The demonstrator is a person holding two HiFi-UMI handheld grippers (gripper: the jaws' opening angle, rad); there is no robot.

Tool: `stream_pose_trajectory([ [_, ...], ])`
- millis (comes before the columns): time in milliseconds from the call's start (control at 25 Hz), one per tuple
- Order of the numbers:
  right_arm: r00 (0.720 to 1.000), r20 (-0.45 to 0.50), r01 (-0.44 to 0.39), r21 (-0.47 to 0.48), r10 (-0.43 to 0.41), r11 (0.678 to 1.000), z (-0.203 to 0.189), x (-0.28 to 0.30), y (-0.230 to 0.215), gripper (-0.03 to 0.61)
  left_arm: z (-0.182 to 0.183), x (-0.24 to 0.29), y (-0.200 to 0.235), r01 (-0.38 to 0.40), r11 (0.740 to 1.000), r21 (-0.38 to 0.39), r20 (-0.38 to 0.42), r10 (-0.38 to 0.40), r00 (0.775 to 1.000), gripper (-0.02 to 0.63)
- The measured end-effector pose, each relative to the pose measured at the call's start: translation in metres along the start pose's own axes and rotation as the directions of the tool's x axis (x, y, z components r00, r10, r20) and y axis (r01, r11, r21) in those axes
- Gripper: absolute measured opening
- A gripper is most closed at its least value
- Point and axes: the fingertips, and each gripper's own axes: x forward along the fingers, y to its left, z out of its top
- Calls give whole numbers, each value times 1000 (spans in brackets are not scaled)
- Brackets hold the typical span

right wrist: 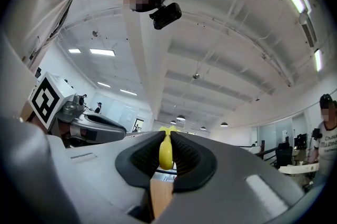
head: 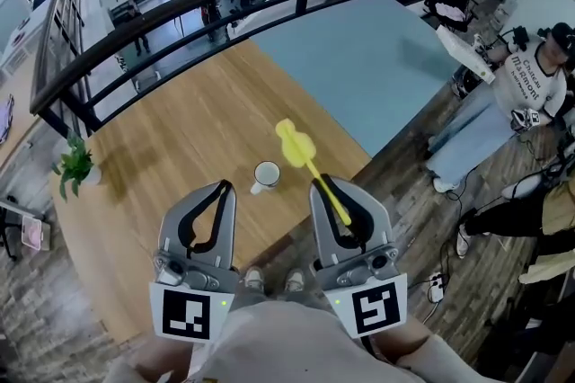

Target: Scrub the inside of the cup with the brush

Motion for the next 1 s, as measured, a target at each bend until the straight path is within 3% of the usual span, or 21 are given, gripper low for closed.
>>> stream_pose_trajectory([
  [400,998,-62,-35,-64,31,997,-15,-2,9,32,-36,-5,-7,9,998,-60,-89,-14,996,3],
  [600,993,-109,-46,-59,39,997,-30,-1,11,32,-38,0,-5,19,999,-39,-83,-22,996,3],
  [1000,991,-116,-71,-46,65,996,-31,10,10,32,-44,2,-5,1,994,-109,-103,-12,995,2],
])
